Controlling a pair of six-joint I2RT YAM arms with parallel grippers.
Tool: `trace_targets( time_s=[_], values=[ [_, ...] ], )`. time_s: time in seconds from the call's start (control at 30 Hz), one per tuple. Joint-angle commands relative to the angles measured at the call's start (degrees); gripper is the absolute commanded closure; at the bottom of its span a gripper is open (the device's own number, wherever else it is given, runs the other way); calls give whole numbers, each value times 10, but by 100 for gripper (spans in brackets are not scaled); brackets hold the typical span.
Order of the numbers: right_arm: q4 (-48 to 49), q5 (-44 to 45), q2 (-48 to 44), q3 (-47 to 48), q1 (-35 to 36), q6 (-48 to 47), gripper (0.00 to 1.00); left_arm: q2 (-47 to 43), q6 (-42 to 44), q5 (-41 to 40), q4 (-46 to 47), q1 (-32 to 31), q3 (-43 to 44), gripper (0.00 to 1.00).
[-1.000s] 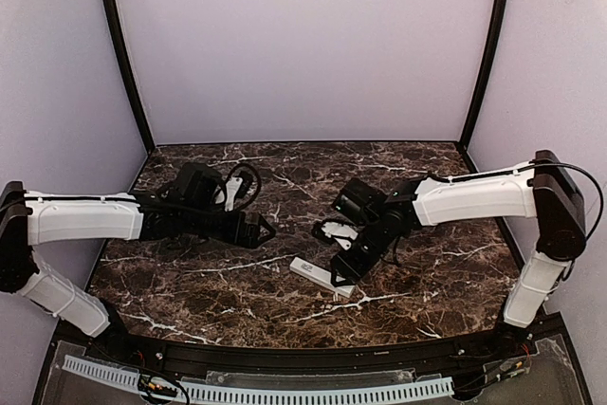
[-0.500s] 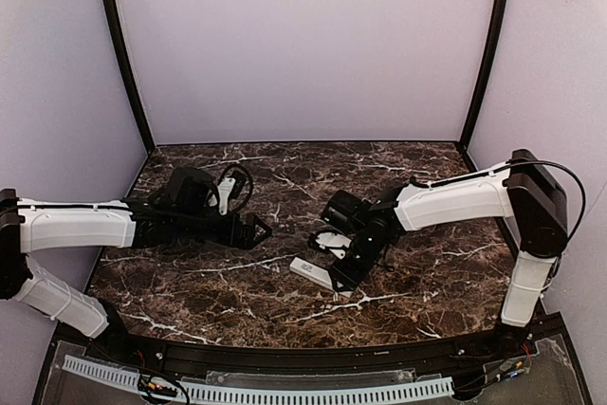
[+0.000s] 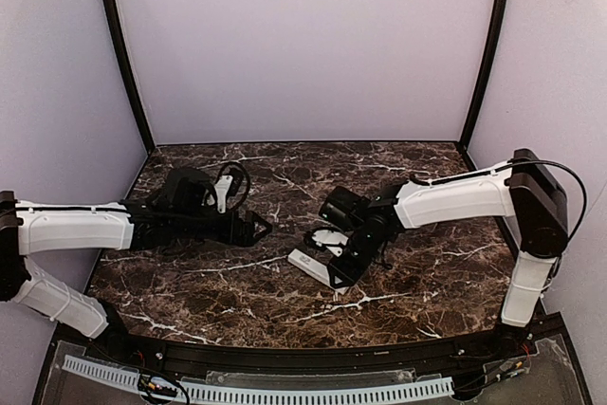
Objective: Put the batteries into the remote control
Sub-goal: Pick up the remote control from the center of the board, then pass from the right arm to the left
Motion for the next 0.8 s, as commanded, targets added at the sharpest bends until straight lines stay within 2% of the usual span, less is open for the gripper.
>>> trace_targets(
  time_s=[0.0,0.17,0.33,0.43,0.53,0.7,0.77],
  values=[
    [33,-84,-54,46,-24,16,79,-52,4,11,39,4,-15,2],
    [111,-207,-127,62,-81,58,81,-110,12,39,83,8,-23,2],
    [178,-311,-170,63,-109,94,81,-154,-23,107,203,15,-50,2],
    [232,-364,-189,47,-111,121,81,-141,-46,177,264,15,-44,4],
    [290,-405,-206,23,-111,149,81,-120,-76,211,327,15,-44,9],
    [364,-448,-216,-8,-111,189,81,-51,-169,285,492,15,-40,14],
    [387,-461,-216,-16,-110,200,81,-30,-191,296,520,14,-34,16]
  ],
)
